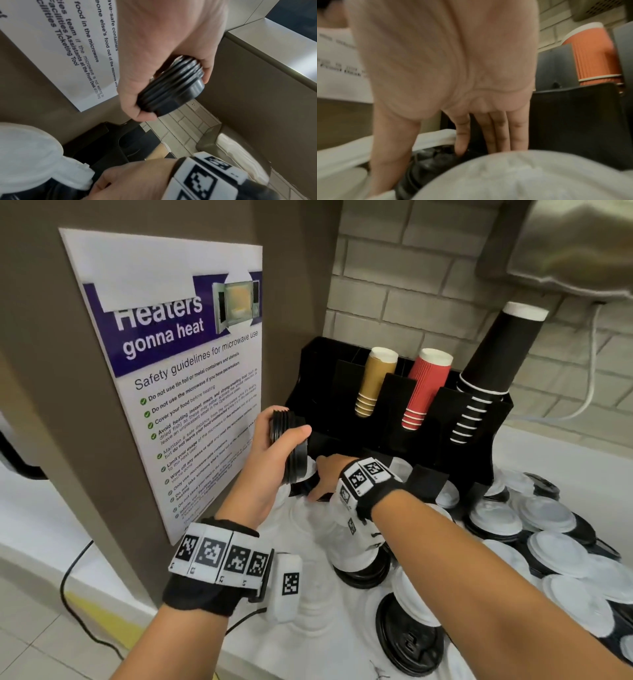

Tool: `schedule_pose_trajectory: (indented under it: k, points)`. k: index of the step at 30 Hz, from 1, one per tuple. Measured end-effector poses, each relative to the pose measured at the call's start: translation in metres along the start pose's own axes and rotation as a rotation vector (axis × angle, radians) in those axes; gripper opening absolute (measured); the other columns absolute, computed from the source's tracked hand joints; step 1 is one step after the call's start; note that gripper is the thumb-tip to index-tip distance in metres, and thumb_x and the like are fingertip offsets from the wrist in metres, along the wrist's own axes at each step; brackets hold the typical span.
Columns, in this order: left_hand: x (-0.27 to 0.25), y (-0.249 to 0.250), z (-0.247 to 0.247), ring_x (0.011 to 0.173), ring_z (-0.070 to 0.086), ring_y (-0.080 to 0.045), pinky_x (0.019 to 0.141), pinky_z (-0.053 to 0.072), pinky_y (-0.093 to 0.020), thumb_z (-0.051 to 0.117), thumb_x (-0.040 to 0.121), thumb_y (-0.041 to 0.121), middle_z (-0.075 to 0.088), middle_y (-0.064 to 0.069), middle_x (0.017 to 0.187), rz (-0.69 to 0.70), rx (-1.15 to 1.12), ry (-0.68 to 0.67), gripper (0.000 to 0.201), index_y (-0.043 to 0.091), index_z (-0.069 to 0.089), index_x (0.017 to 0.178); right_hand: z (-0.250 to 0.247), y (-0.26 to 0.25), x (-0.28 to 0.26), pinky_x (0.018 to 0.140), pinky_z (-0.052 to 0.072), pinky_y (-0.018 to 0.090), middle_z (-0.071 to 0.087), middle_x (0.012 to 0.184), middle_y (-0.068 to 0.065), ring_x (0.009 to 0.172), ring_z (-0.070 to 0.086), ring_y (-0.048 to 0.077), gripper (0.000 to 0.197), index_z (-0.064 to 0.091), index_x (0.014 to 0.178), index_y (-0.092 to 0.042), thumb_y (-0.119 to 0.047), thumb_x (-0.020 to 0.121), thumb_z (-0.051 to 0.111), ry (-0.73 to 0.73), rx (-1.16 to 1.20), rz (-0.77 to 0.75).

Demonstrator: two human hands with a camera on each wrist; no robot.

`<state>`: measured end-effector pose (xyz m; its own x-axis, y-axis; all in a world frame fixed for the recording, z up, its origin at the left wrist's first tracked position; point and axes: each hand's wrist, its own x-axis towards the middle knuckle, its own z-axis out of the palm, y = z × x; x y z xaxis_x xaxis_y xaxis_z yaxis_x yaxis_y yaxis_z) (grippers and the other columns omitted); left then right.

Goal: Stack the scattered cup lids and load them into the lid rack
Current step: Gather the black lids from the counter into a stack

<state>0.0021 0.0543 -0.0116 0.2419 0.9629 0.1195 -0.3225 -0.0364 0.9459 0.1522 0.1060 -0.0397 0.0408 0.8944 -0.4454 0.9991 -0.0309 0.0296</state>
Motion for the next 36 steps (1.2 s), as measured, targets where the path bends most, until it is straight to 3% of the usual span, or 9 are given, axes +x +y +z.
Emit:
schedule_pose_trajectory:
  k: [6, 10, 15, 18, 22, 27, 30, 34, 36]
  points:
    - [0.003, 0.001, -0.004, 0.082, 0.058, -0.008, 0.064, 0.047, -0.025, 0.066, 0.074, 0.04, 0.056, 0.008, 0.095, -0.005, 0.012, -0.004, 0.04, 0.038, 0.053, 0.112, -0.002, 0.0, 0.001, 0.079, 0.047, 0.034, 0.055, 0.128, 0.01, 0.113, 0.056, 0.028, 0.082, 0.025, 0.144, -0.012, -0.043, 0.082, 0.069, -0.021, 0.065, 0.011]
    - [0.007, -0.002, -0.006, 0.077, 0.06, -0.004, 0.057, 0.048, -0.021, 0.068, 0.082, 0.034, 0.056, 0.008, 0.094, 0.003, 0.006, 0.013, 0.036, 0.036, 0.052, 0.114, -0.022, 0.01, -0.013, 0.083, 0.055, 0.036, 0.055, 0.116, 0.005, 0.099, 0.058, 0.022, 0.076, 0.034, 0.139, -0.023, -0.039, 0.074, 0.071, -0.061, 0.136, -0.049]
    - [0.01, -0.005, 0.001, 0.086, 0.06, -0.008, 0.061, 0.047, -0.023, 0.067, 0.072, 0.04, 0.058, 0.007, 0.104, -0.029, 0.009, -0.038, 0.043, 0.04, 0.052, 0.112, -0.036, 0.026, -0.027, 0.091, 0.05, 0.039, 0.037, 0.124, 0.002, 0.112, 0.041, 0.022, 0.072, 0.042, 0.138, -0.034, -0.042, 0.073, 0.069, -0.051, 0.027, -0.081]
    - [0.011, -0.008, 0.004, 0.082, 0.061, -0.007, 0.055, 0.048, -0.021, 0.067, 0.072, 0.038, 0.06, 0.007, 0.102, -0.036, -0.003, -0.038, 0.045, 0.038, 0.051, 0.114, -0.034, 0.044, -0.04, 0.089, 0.05, 0.034, 0.037, 0.117, 0.0, 0.108, 0.044, 0.02, 0.067, 0.05, 0.131, -0.029, -0.041, 0.07, 0.073, 0.1, 0.236, -0.101]
    - [0.01, -0.011, 0.01, 0.086, 0.058, -0.012, 0.057, 0.047, -0.025, 0.065, 0.073, 0.039, 0.058, 0.004, 0.101, -0.057, -0.021, -0.045, 0.042, 0.035, 0.052, 0.113, -0.022, 0.06, -0.061, 0.069, 0.046, 0.02, 0.057, 0.102, -0.001, 0.084, 0.056, 0.01, 0.039, 0.06, 0.108, -0.02, -0.028, 0.074, 0.077, 0.313, 0.727, -0.171]
    - [0.002, -0.012, 0.02, 0.084, 0.058, -0.015, 0.056, 0.046, -0.027, 0.063, 0.073, 0.039, 0.06, 0.002, 0.099, -0.112, -0.041, -0.129, 0.033, 0.037, 0.056, 0.105, 0.005, 0.052, -0.095, 0.082, 0.055, 0.04, 0.058, 0.106, 0.009, 0.094, 0.063, 0.022, 0.044, 0.059, 0.117, -0.035, -0.027, 0.076, 0.069, 0.423, 1.363, -0.406]
    - [-0.003, -0.011, 0.024, 0.083, 0.061, -0.012, 0.061, 0.048, -0.029, 0.062, 0.076, 0.038, 0.063, 0.005, 0.095, -0.119, -0.052, -0.18, 0.035, 0.034, 0.056, 0.109, 0.017, 0.045, -0.11, 0.088, 0.055, 0.045, 0.061, 0.115, 0.01, 0.101, 0.065, 0.023, 0.053, 0.057, 0.124, -0.038, -0.025, 0.073, 0.068, 0.437, 1.444, -0.551]
    - [-0.009, -0.012, 0.027, 0.095, 0.06, -0.021, 0.074, 0.049, -0.045, 0.061, 0.08, 0.041, 0.063, -0.001, 0.102, -0.12, -0.068, -0.217, 0.036, 0.03, 0.055, 0.113, 0.022, 0.04, -0.12, 0.094, 0.052, 0.046, 0.06, 0.122, 0.009, 0.108, 0.062, 0.025, 0.058, 0.056, 0.126, -0.032, -0.017, 0.072, 0.073, 0.487, 1.411, -0.57]
    - [-0.013, -0.012, 0.029, 0.096, 0.06, -0.023, 0.073, 0.05, -0.044, 0.06, 0.081, 0.044, 0.061, -0.005, 0.107, -0.119, -0.064, -0.229, 0.039, 0.028, 0.054, 0.116, 0.022, 0.038, -0.123, 0.096, 0.051, 0.046, 0.061, 0.122, 0.006, 0.111, 0.061, 0.023, 0.057, 0.056, 0.126, -0.03, -0.012, 0.075, 0.073, 0.51, 1.375, -0.565]
